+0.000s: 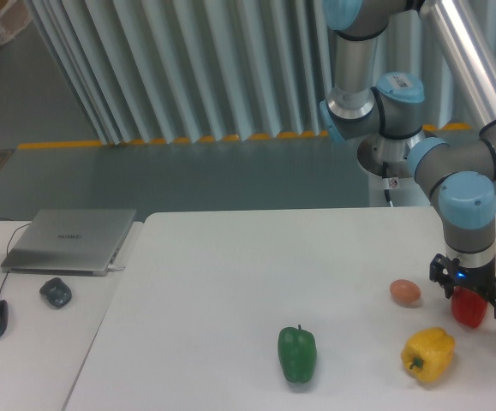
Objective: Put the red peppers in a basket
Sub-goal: 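Close the gripper on the red bell pepper, then lift the red pepper and carry it away from the table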
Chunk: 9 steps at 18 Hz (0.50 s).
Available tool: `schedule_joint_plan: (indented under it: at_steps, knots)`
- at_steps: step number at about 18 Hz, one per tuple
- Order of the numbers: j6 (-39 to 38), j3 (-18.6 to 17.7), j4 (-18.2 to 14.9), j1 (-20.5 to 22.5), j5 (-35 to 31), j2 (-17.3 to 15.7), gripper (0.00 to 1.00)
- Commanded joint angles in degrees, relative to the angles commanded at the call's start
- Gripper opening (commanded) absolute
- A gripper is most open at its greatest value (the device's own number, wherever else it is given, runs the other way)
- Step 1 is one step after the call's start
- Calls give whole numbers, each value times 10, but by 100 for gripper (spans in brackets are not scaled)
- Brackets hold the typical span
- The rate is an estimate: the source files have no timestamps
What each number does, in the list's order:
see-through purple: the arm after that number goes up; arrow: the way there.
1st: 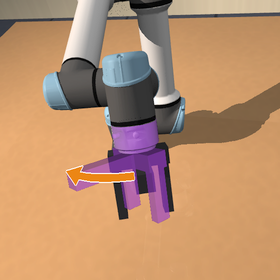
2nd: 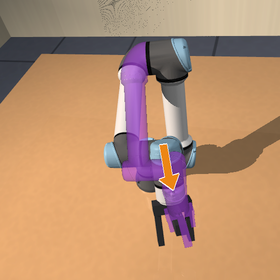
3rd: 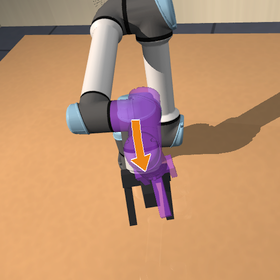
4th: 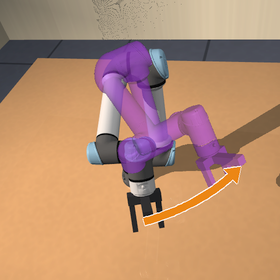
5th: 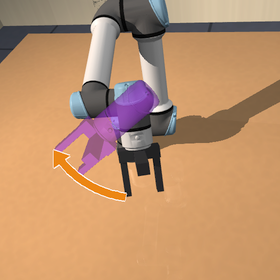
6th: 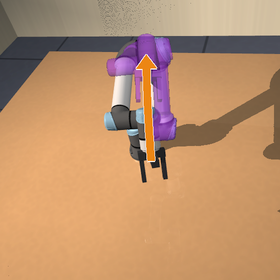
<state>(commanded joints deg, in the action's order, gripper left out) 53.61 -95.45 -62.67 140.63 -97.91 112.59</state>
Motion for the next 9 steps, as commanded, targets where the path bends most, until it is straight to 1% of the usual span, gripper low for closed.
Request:
schedule_joint_plan:
  at_steps: [1,2,3,4,6,7,8,9]
  knots:
    - [0,3,-2,0,-1,-1,48]
    - [1,7,-9,0,-1,-3,42]
    - [3,14,-26,1,0,-5,40]
    - [23,25,-55,2,0,-10,36]
    - [74,32,-69,4,0,-20,33]
    - [74,38,-75,4,1,-20,33]
    - [73,38,-77,4,3,-21,30]
    - [71,35,-78,2,4,-20,20]
